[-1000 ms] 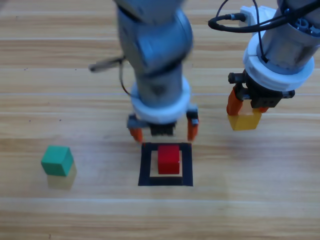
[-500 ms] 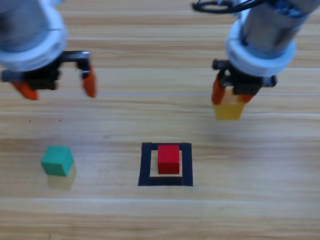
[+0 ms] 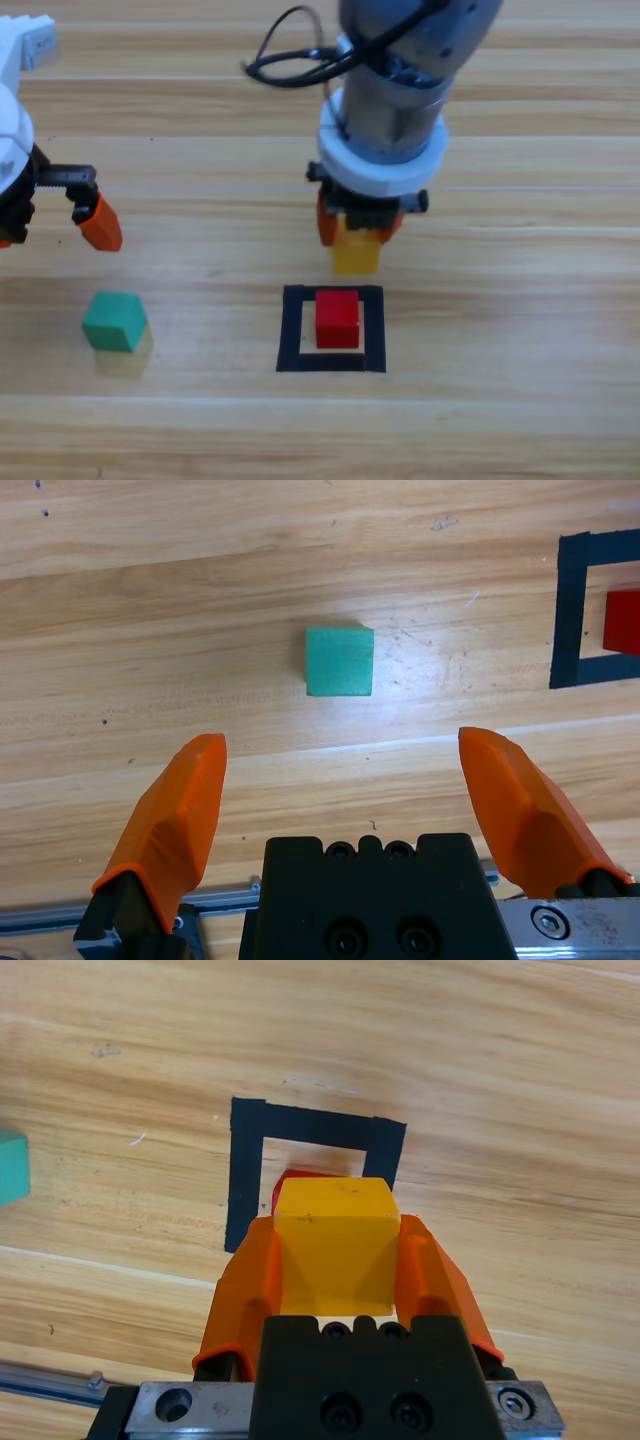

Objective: Stack the blocks in the rectangular block: red at the bottom, yellow in the middle, green on top

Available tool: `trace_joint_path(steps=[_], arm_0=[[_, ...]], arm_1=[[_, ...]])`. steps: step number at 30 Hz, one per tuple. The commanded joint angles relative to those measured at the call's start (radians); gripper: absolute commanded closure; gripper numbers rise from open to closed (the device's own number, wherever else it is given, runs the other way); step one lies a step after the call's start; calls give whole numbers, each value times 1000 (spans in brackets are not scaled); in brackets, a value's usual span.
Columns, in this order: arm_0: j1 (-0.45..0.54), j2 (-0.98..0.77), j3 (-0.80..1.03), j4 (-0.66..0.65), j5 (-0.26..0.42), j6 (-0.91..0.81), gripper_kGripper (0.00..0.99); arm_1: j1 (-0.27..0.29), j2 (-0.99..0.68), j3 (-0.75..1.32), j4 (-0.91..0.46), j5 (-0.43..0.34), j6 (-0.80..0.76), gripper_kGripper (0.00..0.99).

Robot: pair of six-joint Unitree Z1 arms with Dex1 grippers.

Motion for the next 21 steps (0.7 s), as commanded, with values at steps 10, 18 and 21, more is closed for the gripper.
trace_joint_path(steps=[10, 18, 21], arm_0=[[16, 92, 12, -37, -34, 67, 0], [16, 117, 22, -55, -46, 80, 1], [16, 132, 24, -58, -49, 88, 1]], arm_1=[[75, 88, -24, 36, -38, 65, 973], [82, 113, -36, 36, -34, 74, 973], [84, 122, -39, 36, -34, 82, 973]])
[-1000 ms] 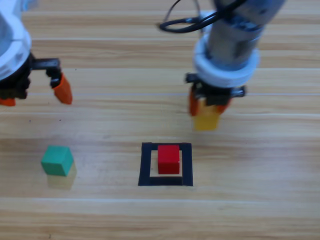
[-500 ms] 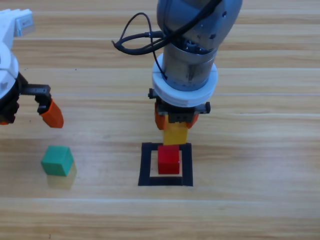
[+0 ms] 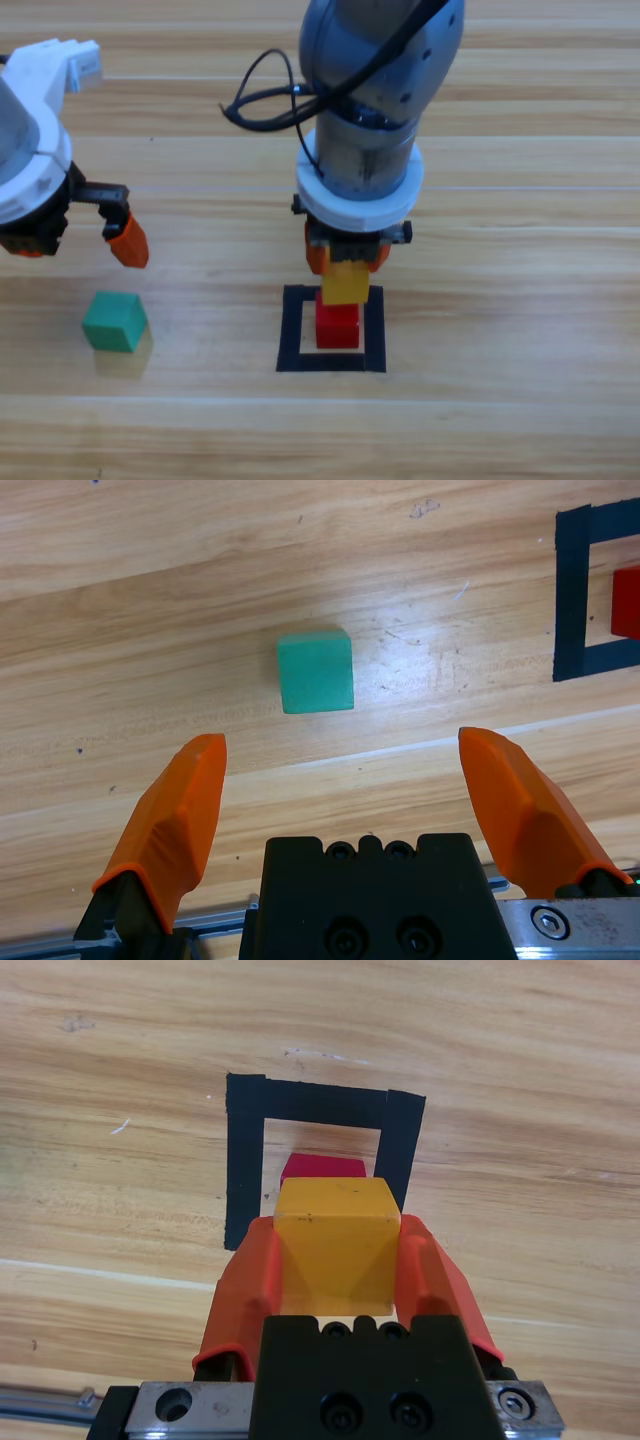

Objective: Stack the blocks in the rectangular block: red at the bottom, yellow in the middle, green on top

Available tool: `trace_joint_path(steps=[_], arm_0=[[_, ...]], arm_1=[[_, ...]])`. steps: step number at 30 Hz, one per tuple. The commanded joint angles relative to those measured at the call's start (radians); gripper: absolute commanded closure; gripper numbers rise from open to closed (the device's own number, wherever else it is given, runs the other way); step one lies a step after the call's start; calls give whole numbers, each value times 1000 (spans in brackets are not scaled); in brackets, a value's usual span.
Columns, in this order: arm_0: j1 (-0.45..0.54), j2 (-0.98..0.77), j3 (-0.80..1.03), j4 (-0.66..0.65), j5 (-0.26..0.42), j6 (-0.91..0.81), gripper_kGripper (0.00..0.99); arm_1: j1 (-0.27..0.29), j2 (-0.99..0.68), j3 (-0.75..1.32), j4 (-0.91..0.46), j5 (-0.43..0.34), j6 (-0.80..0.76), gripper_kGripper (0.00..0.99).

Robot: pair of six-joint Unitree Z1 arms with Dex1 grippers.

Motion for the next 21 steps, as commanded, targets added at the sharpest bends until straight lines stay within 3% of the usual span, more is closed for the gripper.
trace_joint_path(steps=[1, 21], arm_0=[[15, 59, 25, -16, -14, 25, 0], [18, 79, 73, -76, -13, 62, 1]], arm_1=[[39, 78, -13, 8, -4, 14, 973], [52, 110, -27, 8, -7, 49, 973]])
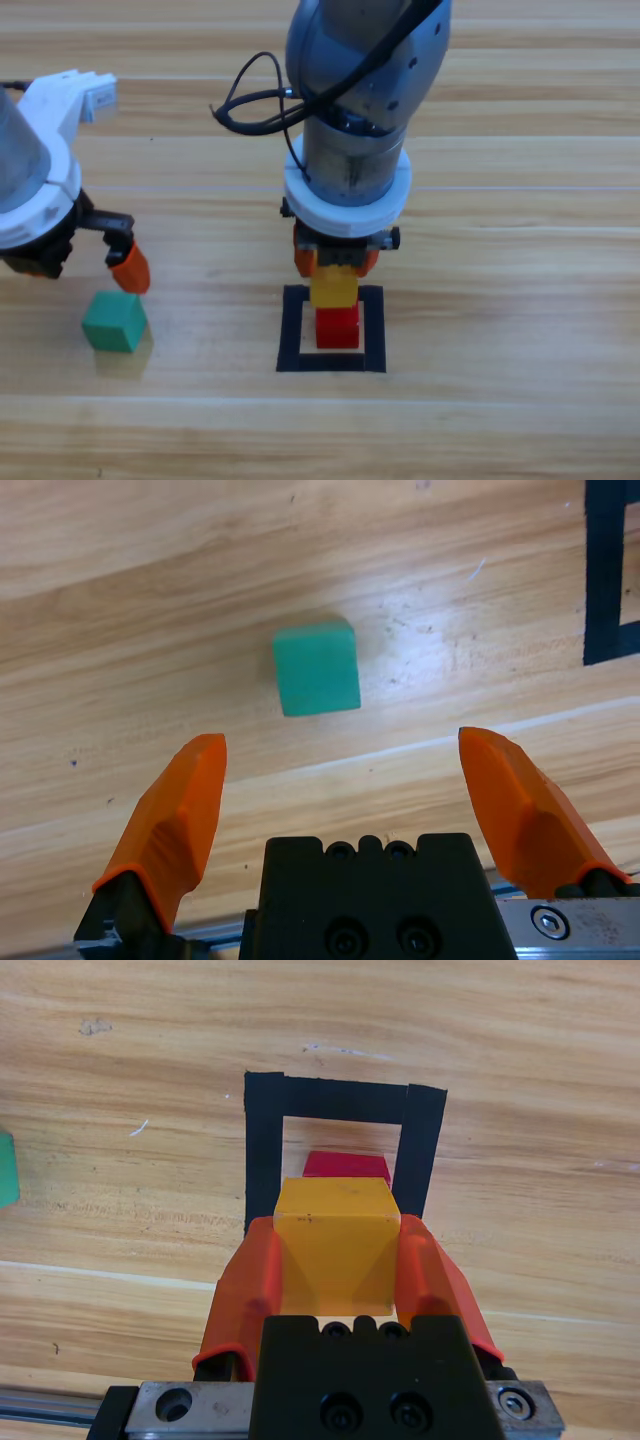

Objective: Stack the blocks in the rectangular block: red at the bottom, yellow in the middle, green on top

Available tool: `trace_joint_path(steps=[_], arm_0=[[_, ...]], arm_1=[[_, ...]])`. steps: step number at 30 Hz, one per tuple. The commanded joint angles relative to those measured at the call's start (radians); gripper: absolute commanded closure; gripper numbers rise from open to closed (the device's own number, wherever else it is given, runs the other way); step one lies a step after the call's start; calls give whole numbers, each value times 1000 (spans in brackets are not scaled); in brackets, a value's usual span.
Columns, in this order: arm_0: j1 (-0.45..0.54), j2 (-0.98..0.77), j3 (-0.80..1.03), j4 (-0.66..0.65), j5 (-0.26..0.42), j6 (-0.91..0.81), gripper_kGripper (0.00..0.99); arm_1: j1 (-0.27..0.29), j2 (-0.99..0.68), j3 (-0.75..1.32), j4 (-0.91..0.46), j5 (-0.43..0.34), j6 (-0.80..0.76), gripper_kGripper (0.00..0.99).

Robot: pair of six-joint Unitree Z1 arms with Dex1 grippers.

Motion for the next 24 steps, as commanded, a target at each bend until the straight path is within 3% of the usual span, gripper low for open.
trace_joint_path(steps=[1, 20, 23, 24], arm_0=[[19, 57, 24, -36, 1, 2, 2], [53, 259, -10, -98, 19, -13, 2], [53, 264, -10, -101, 19, -13, 2], [53, 265, -10, -101, 18, -13, 2]], arm_1=[[36, 90, -2, 9, -7, 6, 973], [36, 85, -2, 28, -18, 10, 967], [36, 83, -5, 28, -17, 6, 778], [36, 80, -6, 28, -17, 4, 625]])
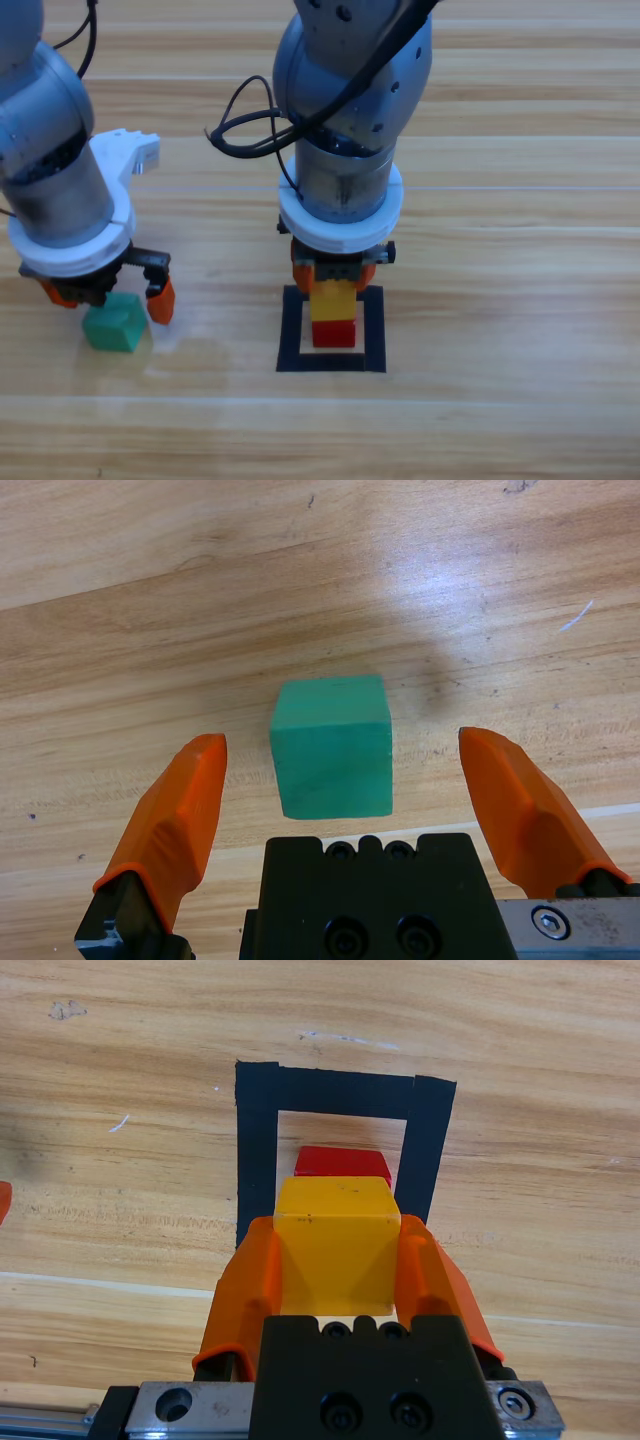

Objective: Stack the blocks in the rectangular block: red at the bottom, yellow in the middle, green on top

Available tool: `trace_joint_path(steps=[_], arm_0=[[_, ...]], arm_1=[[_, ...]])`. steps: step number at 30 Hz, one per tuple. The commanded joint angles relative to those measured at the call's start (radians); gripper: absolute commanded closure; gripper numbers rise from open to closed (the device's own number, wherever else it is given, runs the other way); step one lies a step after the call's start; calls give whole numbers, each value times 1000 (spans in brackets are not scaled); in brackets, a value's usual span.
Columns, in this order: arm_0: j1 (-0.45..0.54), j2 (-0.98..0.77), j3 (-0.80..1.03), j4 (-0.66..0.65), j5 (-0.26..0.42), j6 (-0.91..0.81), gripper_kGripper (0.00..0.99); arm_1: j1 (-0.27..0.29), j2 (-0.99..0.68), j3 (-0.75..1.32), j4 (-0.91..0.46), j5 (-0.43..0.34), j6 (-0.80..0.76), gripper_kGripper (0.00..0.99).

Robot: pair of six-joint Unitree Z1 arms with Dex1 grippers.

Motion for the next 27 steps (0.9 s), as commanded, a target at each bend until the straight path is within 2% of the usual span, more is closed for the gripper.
trace_joint_path(steps=[1, 2, 3, 4, 10, 18, 20, 22, 24, 25, 27], arm_0=[[23, 40, -5, -14, 10, -10, 2], [23, 42, -5, -14, 10, -10, 2], [23, 44, -4, -16, 10, -11, 2], [23, 44, -2, -19, 10, -11, 2], [23, 53, 5, -33, 13, -13, 4], [24, 79, 10, -51, 13, -13, 19], [27, 82, 28, -66, 13, -13, 21], [30, 82, 41, -74, 11, -13, 19], [34, 80, 50, -80, 8, -13, 19], [37, 80, 53, -83, 7, -11, 21], [43, 77, 62, -89, 2, -8, 51]], arm_1=[[26, 44, 4, 18, -14, -2, 564], [26, 41, 6, 18, -17, -2, 396], [26, 32, 7, 19, -25, -5, 54], [26, 21, 7, 24, -34, -5, 4], [52, -74, 3, 24, -71, -22, 0], [115, -319, 102, 4, -202, -60, 0], [116, -416, 245, -100, -205, -94, 0], [106, -551, 477, -303, -191, -151, 0], [63, -704, 733, -538, -143, -203, 1], [32, -753, 816, -605, -111, -224, 1], [-14, -818, 911, -656, -90, -253, 0]])
